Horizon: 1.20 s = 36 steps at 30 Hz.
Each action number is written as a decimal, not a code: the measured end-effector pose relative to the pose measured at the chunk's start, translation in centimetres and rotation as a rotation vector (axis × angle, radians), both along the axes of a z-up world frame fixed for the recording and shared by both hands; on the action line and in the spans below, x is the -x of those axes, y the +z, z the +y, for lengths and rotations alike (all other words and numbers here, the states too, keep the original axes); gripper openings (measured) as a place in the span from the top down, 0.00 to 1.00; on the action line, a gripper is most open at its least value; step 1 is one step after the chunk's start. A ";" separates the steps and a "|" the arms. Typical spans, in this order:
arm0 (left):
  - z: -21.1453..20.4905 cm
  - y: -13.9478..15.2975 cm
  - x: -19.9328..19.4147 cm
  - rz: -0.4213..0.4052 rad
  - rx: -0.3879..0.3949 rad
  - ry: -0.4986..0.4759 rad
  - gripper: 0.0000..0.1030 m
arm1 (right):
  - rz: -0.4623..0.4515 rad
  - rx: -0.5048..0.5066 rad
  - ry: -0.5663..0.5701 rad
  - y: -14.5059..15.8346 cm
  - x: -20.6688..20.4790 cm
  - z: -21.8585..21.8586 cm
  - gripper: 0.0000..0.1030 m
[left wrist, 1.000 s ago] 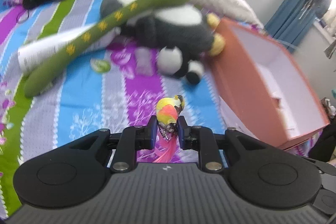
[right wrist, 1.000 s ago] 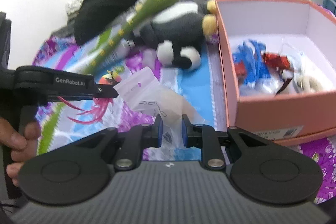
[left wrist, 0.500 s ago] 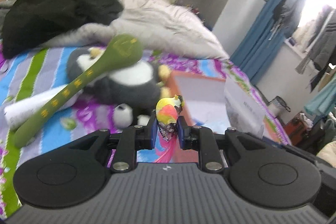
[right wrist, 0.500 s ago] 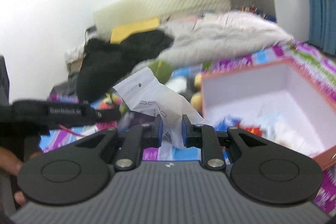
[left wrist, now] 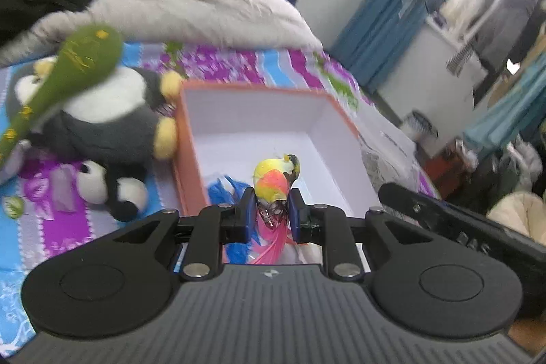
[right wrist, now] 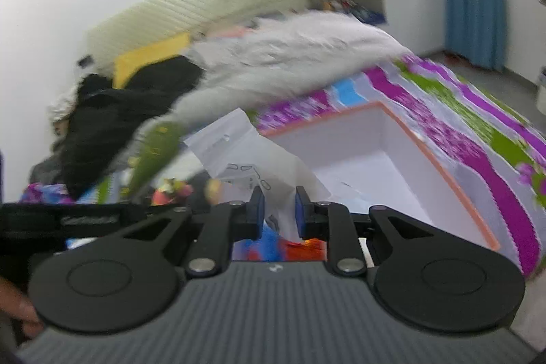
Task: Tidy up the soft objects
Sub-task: 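Carry the feather toy and plastic bag over the orange box, then open both grippers to drop the feather toy and bag into the box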
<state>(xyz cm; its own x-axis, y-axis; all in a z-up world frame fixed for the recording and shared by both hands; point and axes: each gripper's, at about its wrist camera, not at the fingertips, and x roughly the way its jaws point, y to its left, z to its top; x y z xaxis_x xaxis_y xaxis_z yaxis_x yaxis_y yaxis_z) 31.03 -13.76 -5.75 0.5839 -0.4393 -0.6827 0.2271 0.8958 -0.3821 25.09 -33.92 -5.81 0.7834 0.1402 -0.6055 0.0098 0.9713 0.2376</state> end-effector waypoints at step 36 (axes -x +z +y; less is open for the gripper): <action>0.1 2.5 2.7 -0.118 -0.094 -0.060 0.54 | -0.077 -0.011 0.014 0.8 4.5 -0.1 0.47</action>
<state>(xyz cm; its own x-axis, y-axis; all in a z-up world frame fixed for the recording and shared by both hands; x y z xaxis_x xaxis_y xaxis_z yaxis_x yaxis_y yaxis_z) 28.35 -13.69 -3.22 0.6369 -0.4131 -0.6509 0.3198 0.9098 -0.2645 20.57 -34.05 -4.98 0.8257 0.1577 -0.5416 -0.0225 0.9686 0.2477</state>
